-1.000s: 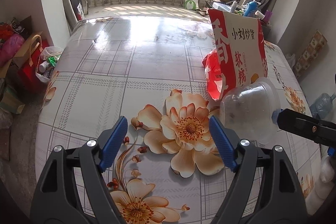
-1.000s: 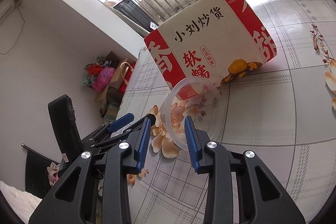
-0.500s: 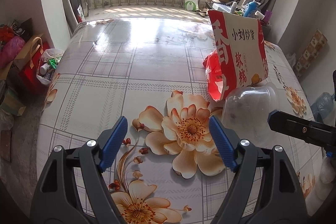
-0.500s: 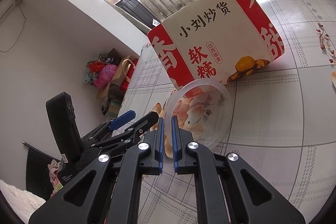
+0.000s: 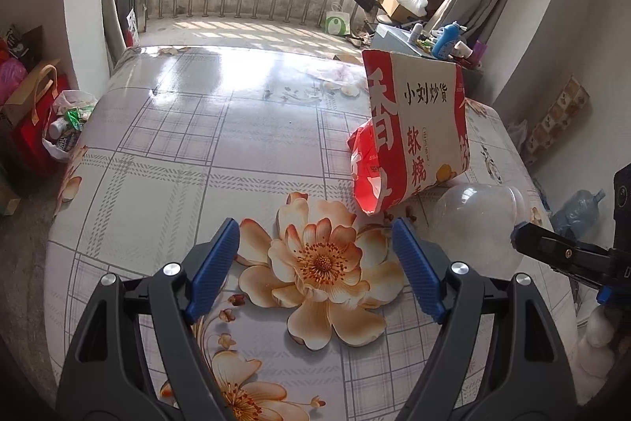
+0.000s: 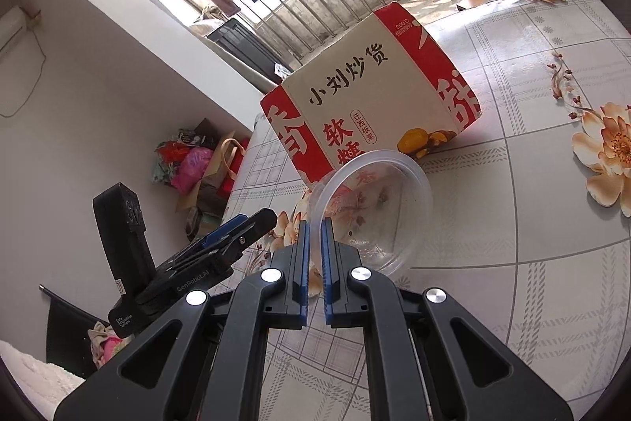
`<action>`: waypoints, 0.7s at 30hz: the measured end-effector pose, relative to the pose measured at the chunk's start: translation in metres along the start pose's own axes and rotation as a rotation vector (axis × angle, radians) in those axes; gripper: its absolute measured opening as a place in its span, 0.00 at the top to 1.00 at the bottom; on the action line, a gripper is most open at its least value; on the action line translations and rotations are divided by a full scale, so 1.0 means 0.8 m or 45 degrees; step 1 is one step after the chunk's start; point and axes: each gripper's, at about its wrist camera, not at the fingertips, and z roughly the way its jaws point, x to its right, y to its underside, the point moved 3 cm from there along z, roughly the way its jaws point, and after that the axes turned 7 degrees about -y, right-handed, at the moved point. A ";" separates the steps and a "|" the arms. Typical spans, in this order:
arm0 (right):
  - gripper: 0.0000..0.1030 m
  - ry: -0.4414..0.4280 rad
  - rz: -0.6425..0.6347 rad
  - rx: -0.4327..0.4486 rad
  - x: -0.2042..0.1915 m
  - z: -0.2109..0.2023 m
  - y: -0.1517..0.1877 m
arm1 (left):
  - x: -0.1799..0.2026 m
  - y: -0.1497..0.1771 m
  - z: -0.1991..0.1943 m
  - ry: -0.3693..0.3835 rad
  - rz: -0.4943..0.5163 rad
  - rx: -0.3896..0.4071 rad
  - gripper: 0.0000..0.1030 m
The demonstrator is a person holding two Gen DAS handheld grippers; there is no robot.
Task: Collect trash
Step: 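Grasp the clear plastic bowl rim with the right tool, then grasp the red-white snack box with the left tool while the right tool holds the bowl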
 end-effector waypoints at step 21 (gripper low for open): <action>0.94 0.327 0.187 0.227 0.081 -0.158 0.048 | 0.136 -0.001 0.003 0.497 0.294 -0.038 1.00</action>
